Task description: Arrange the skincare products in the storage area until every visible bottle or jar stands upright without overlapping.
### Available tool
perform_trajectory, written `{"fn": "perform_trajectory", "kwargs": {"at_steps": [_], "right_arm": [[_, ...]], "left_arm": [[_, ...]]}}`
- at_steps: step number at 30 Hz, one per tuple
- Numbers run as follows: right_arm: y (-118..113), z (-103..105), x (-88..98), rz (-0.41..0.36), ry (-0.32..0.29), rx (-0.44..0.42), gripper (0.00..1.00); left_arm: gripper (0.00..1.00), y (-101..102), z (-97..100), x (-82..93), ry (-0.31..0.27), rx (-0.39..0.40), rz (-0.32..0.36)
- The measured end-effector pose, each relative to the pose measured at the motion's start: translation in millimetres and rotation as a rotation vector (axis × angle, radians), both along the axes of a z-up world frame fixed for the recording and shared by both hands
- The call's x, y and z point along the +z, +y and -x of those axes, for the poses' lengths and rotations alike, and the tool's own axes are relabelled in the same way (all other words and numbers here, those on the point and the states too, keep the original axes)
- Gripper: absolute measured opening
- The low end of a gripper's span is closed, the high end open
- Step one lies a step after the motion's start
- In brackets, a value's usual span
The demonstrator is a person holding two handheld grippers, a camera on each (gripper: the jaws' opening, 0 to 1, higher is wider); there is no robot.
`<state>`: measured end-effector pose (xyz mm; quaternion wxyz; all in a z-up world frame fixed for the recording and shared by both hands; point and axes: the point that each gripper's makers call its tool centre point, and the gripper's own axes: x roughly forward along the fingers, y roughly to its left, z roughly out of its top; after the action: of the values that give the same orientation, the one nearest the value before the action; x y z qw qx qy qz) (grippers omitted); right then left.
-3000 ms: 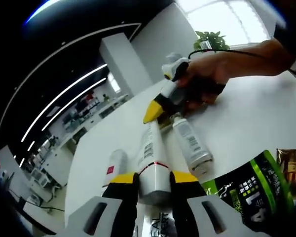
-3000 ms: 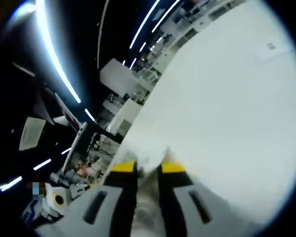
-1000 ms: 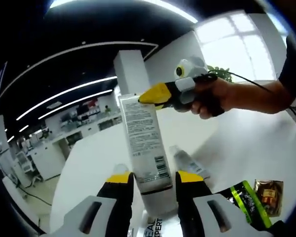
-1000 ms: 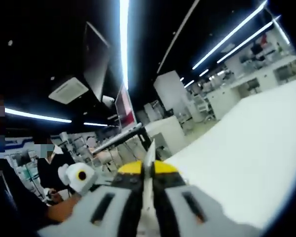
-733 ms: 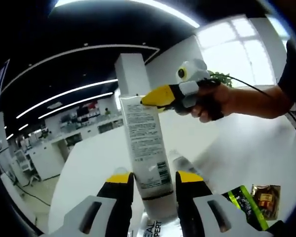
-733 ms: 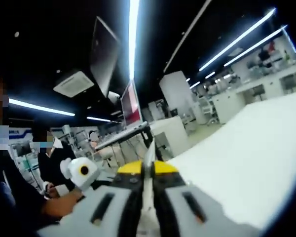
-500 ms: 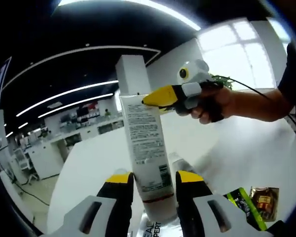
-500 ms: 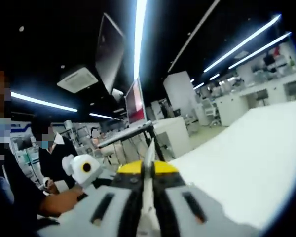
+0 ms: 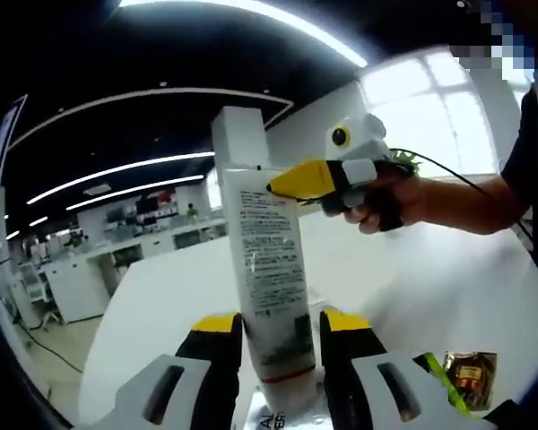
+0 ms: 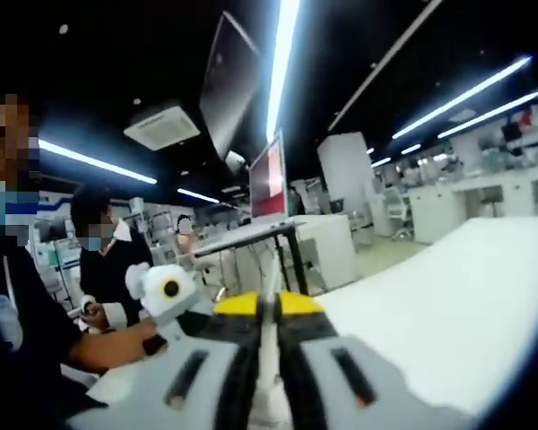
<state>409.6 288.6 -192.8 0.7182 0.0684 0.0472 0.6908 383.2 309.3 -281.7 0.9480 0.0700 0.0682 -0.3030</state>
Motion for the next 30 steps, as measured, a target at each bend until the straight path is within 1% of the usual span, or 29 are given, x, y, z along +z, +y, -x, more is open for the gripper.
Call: {"fn": "perform_trajectory", "kwargs": {"at_steps": [2,8,14,17,21,23,27,30], "right_arm": [[2,2,2.6,0.004,-0.018,0.009,0.03],[4,9,6.4,0.011,-0.065,0.052,0.03],[6,21,7.9,0.016,-0.109,0.104,0.03],[7,29,8.3,0.018,-0.135,0.130,0.03],[8,40,8.6,0.021,-0.167,0.163,0.03],[8,41,8.5,0.021,-0.176,0.168,0.03],[8,43,8.5,0.012,-0.179,0.177,0.03],[8,44,8.3,0.003,-0.165,0.175,0.04]], "left_arm": [[0.34,0,1.3,4.0,-0.005,-0.008,0.028],[0.34,0,3.8,11.4,-0.016,-0.026,0.077],[0.34,1,6.7,20.2,-0.029,-0.042,0.131],[0.33,-1,9.1,23.4,-0.037,-0.056,0.146],[0.31,-4,11.0,25.0,-0.041,-0.072,0.152],[0.29,-5,11.7,25.3,-0.044,-0.075,0.148],[0.28,-7,13.7,26.2,-0.050,-0.085,0.143],[0.27,-8,14.5,26.4,-0.058,-0.084,0.131]]}}
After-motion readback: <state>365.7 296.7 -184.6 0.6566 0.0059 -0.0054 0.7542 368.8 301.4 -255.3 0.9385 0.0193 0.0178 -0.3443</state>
